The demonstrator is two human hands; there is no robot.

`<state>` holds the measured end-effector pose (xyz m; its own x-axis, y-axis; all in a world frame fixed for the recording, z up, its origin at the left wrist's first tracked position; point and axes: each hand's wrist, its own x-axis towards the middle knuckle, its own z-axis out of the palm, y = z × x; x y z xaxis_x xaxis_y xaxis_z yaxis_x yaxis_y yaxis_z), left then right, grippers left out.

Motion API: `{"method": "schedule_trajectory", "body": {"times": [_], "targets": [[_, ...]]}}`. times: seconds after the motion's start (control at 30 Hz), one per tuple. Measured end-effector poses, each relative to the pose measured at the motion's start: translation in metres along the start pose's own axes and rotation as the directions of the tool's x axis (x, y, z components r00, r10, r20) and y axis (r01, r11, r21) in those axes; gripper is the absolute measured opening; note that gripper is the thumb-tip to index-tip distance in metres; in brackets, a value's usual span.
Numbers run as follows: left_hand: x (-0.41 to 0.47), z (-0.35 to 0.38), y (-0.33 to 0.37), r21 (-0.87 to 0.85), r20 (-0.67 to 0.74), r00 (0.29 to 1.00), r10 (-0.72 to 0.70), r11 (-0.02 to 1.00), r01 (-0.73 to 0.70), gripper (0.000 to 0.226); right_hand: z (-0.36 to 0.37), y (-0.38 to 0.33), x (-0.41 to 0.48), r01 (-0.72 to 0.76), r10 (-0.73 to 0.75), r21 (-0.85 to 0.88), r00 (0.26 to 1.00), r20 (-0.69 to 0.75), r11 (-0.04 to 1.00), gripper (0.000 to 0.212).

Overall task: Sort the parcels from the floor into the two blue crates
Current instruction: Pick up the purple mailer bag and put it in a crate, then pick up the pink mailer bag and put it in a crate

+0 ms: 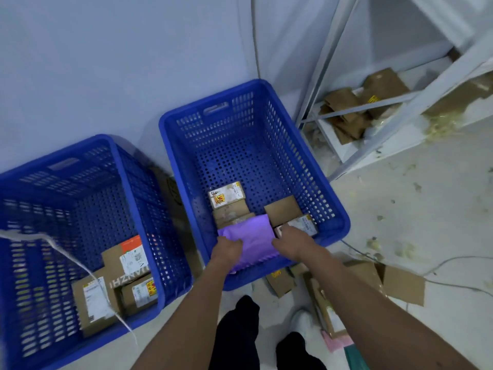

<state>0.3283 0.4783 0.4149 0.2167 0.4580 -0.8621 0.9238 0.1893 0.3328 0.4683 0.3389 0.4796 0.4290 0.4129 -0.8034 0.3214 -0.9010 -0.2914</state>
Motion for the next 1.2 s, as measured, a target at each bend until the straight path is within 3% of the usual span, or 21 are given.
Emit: {"method": "schedule_trajectory", "body": {"times": [0.1, 0.23, 0.43, 0.57, 0.7, 0.8, 0.87, 1.03, 1.2], "targets": [[-0.042, -0.003, 0.02, 0.029, -0.011, 0.997, 0.071, 0.997, -0.07, 0.086, -0.016, 0.013, -0.041, 0.0, 0.0, 0.008, 1.0, -0.022, 1.0, 0.052], [-0.103, 0.005, 0.037, 0.12, -0.025, 0.986, 0.168, 0.979, -0.163, 0.066, -0.033, 0.04, -0.096, 0.005, -0.002, 0.048, 0.997, -0.076, 0.999, 0.047], [-0.17, 0.02, 0.032, 0.198, -0.033, 0.965, 0.258, 0.949, -0.247, 0.057, -0.033, 0.083, -0.163, 0.071, -0.062, 0.062, 0.988, -0.143, 0.996, 0.026], [-0.214, 0.038, 0.031, 0.227, -0.04, 0.94, 0.34, 0.919, -0.323, 0.044, -0.031, 0.113, -0.197, 0.083, -0.076, 0.033, 0.98, -0.186, 0.996, 0.027], [-0.247, 0.063, 0.021, 0.253, 0.016, 0.922, 0.386, 0.891, -0.377, 0.027, -0.021, 0.141, -0.229, 0.082, -0.084, -0.016, 0.977, -0.193, 0.996, 0.033], [-0.261, 0.086, 0.013, 0.273, 0.06, 0.906, 0.419, 0.866, -0.418, 0.014, -0.008, 0.168, -0.247, 0.015, -0.01, 0.022, 0.976, -0.218, 1.0, 0.042], [-0.271, 0.1, 0.01, 0.305, 0.115, 0.886, 0.45, 0.832, -0.463, 0.015, 0.003, 0.186, -0.256, -0.035, 0.048, 0.06, 0.969, -0.244, 0.998, 0.049], [-0.296, 0.124, 0.0, 0.36, 0.227, 0.842, 0.489, 0.762, -0.539, 0.007, 0.033, 0.225, -0.28, -0.105, 0.141, 0.137, 0.948, -0.287, 0.985, 0.034], [-0.308, 0.14, -0.034, 0.41, 0.333, 0.816, 0.472, 0.707, -0.576, 0.021, 0.093, 0.248, -0.315, -0.2, 0.204, 0.043, 0.932, -0.299, 0.979, 0.034]]}}
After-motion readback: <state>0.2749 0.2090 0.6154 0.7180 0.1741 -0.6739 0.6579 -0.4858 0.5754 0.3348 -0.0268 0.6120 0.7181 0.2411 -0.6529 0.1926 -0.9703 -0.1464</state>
